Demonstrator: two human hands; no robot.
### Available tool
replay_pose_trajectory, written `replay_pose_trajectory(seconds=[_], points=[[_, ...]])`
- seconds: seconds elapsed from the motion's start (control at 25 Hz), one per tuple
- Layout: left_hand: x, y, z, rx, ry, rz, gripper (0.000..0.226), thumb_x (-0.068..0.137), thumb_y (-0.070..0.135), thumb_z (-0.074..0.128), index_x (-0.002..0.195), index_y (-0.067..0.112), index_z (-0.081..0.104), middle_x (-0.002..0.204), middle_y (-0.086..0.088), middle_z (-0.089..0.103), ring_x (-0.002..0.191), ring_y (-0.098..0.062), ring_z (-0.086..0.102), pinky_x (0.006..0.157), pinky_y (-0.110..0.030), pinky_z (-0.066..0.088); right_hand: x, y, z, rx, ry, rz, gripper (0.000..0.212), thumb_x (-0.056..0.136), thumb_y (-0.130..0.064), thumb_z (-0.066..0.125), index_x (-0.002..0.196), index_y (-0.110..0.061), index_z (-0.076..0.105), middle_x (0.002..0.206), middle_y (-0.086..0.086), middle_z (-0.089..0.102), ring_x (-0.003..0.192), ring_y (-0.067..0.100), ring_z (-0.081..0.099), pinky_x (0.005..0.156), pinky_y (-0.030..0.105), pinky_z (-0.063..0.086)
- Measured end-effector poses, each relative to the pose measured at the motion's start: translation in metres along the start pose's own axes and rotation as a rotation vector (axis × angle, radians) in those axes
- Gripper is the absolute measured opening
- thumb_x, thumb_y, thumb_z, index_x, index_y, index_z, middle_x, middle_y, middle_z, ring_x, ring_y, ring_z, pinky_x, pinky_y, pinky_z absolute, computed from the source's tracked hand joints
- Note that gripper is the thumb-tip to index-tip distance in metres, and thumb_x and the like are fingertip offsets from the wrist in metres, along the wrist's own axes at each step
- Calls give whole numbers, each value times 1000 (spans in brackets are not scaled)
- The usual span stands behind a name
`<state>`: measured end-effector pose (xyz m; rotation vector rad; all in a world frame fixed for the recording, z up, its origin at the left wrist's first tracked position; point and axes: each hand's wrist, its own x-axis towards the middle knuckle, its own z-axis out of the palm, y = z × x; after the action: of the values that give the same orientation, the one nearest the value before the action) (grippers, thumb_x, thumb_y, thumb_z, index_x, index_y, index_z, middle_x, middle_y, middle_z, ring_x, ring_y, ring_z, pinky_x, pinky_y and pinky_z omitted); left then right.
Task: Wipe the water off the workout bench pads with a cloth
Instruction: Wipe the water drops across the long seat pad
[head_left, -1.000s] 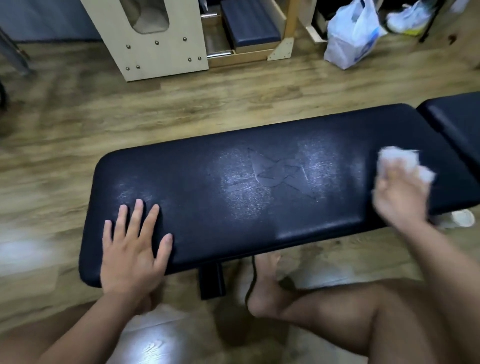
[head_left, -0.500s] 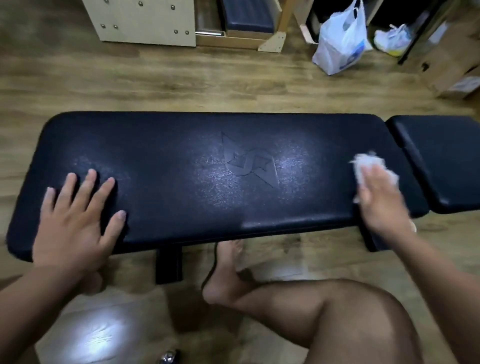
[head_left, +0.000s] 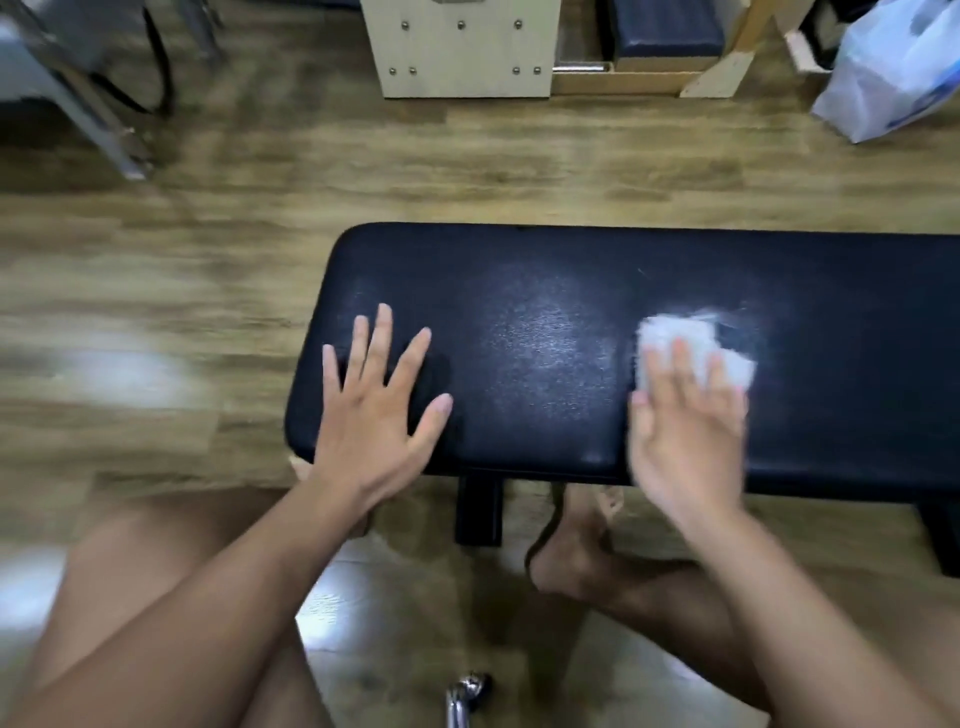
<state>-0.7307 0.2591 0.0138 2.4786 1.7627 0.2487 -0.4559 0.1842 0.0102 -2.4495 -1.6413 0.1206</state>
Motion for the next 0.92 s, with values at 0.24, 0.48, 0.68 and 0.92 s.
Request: replay_pose_trajectory(seconds=[0.24, 0.48, 0.68, 0.92], points=[[1, -32, -32, -140, 173, -246, 64, 94, 48, 25, 153, 22, 24, 164, -12, 3, 152, -30, -1, 120, -57, 1, -31, -144, 25, 32, -154, -575, 60, 93, -40, 21, 151, -26, 30, 160, 0, 25, 149, 29, 16, 121, 45, 8], [-2, -46, -4, -136, -234, -275, 63, 99, 55, 18, 156, 31, 4, 164, -1, -15, 150, -27, -17, 120, -53, -3, 37, 56, -18, -50, -31, -213, 68, 94, -34, 18, 131, 20, 37, 129, 47, 33, 122, 61, 31, 104, 61, 35], [-5, -62, -11, -399, -199, -243, 62, 101, 50, 27, 156, 32, 5, 163, 1, -17, 149, -19, -19, 122, -47, -6, 38, 50, -18, -78, -30, 259, 68, 84, -37, 17, 119, 17, 38, 122, 47, 35, 118, 62, 32, 103, 64, 31], [-8, -88, -22, -466, 30, -347, 65, 99, 45, 36, 155, 23, 15, 165, -7, -6, 152, -24, -6, 122, -48, 2, -28, -206, 36, -48, -81, -234, 63, 95, -34, 29, 155, -21, 15, 162, 12, 11, 149, 38, 5, 119, 56, 0]])
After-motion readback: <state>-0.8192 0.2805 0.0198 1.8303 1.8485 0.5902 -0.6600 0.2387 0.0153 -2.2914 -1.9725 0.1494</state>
